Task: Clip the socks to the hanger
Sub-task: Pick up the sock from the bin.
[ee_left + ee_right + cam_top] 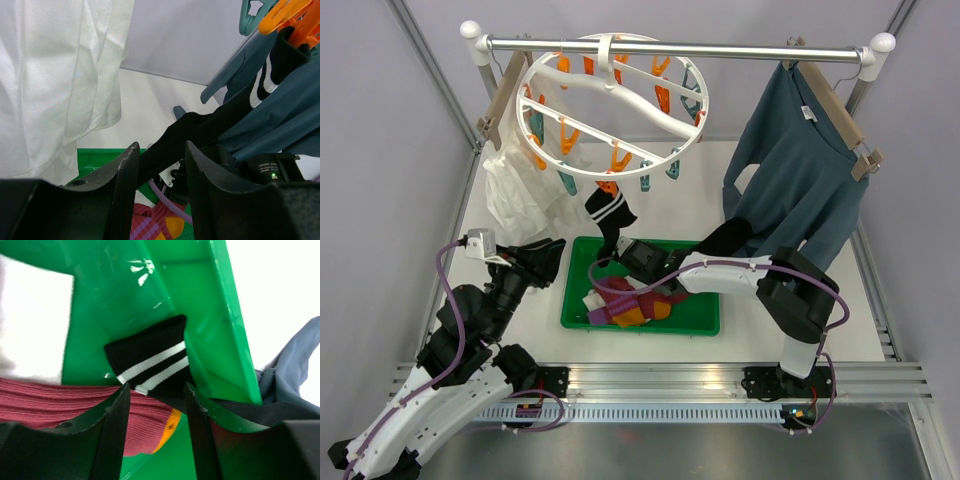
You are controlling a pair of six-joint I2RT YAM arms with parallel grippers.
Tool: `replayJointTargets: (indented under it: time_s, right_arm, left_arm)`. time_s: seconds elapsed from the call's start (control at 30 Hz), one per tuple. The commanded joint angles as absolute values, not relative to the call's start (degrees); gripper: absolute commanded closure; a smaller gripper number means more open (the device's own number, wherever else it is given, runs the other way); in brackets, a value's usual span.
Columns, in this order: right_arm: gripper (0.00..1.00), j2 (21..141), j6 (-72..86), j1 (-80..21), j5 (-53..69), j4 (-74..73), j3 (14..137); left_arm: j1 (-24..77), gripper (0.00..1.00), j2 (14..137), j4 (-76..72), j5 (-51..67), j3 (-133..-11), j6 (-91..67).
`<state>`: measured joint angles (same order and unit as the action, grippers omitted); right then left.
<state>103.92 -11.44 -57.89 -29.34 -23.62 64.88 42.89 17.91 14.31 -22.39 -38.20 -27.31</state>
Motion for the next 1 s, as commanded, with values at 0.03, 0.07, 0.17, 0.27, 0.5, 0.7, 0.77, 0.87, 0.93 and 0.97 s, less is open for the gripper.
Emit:
replayJointTargets:
  time_s: [0.03, 0.07, 0.17, 0.27, 0.5, 0.7, 0.77, 0.87, 0.93, 0.97]
  right_arm:
    - [0.47, 104.06, -12.57, -57.57, -32.26, -23.73, 67.06]
    - [0.47, 104.06, -12.66, -57.66, -32.08, -23.56, 66.97]
    - [0.47, 104.59, -12.66, -57.57, -31.11, -24.26, 67.15]
    - [0.47, 104.68, -12.48, -57.74, -29.54, -24.52, 66.89]
    - [0.47, 105.46, -12.22, -57.66, -26.19, -25.66, 66.97]
    - [0.51, 106.70, -11.60, -57.57, -26.89, -25.14, 66.01]
    - [0.51, 106.79, -11.43, -57.57, -27.33, -24.87, 65.83]
    - [0.51, 106.35, -11.25, -57.57, -28.12, -24.08, 65.22]
    - [0.51, 106.17, -11.16, -57.57, -27.95, -24.17, 65.13]
    - [0.51, 106.17, -11.25, -57.57, -27.86, -23.91, 65.13]
  left_arm:
    - [43.15, 0.52, 17.23, 13.80, -23.12, -39.46, -25.40]
    - [43.15, 0.52, 17.40, 13.71, -23.12, -39.46, -25.40]
    - [43.15, 0.52, 17.66, 13.62, -23.03, -39.55, -25.49]
    - [43.15, 0.52, 17.75, 13.54, -23.03, -39.55, -25.40]
    - [43.07, 0.52, 18.02, 13.45, -22.85, -39.55, -25.40]
    - [43.15, 0.52, 17.84, 13.62, -23.03, -39.46, -25.31]
    - [43.15, 0.52, 17.84, 13.62, -23.03, -39.38, -25.40]
    - [43.15, 0.52, 17.84, 13.62, -22.94, -39.29, -25.40]
    - [43.15, 0.52, 17.84, 13.45, -22.94, -39.29, -25.49]
    - [43.15, 0.52, 18.10, 13.53, -22.85, -39.29, -25.40]
